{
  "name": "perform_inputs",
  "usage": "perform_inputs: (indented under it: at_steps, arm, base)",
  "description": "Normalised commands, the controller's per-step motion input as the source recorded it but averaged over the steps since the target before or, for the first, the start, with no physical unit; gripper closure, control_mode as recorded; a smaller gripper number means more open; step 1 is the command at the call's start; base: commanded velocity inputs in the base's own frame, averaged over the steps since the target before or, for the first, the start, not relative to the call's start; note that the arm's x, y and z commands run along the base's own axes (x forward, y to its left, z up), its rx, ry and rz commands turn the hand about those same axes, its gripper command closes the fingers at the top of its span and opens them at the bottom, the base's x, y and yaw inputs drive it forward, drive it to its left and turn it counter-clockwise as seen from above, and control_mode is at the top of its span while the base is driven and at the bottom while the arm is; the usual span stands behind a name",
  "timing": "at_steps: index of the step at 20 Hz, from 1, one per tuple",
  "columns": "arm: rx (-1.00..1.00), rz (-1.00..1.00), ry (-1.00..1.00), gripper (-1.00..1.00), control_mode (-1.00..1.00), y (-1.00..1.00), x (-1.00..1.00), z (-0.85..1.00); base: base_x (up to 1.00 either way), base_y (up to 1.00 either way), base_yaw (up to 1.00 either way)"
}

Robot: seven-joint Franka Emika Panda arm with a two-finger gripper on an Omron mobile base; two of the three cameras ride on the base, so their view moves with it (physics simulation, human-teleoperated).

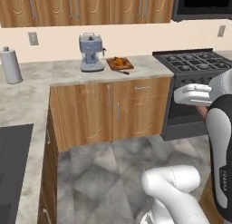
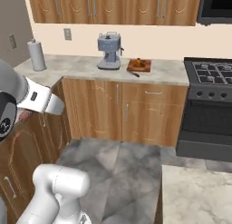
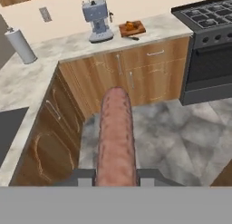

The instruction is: Retrieve the sausage and cheese from the fridge and place them on the cutting board on the counter.

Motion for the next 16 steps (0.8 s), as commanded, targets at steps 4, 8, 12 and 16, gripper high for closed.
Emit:
perform_inputs:
  at_steps: [4,8,12,16]
  arm:
    - [0.0,0.0,0.0,1.0,1.0,0.0,0.0,0.0]
    - [0.0,0.0,0.0,1.0,1.0,0.0,0.0,0.0]
    - [0.0,0.0,0.0,1.0,1.0,0.0,0.0,0.0]
    - [0.0,0.0,0.0,1.0,1.0,0.0,0.0,0.0]
  base:
    - [1.0,-0.01,-0.11]
    - [1.0,-0.06,-0.12]
    - [1.0,-0.08,-0.11]
    - [1.0,-0.12,-0.09]
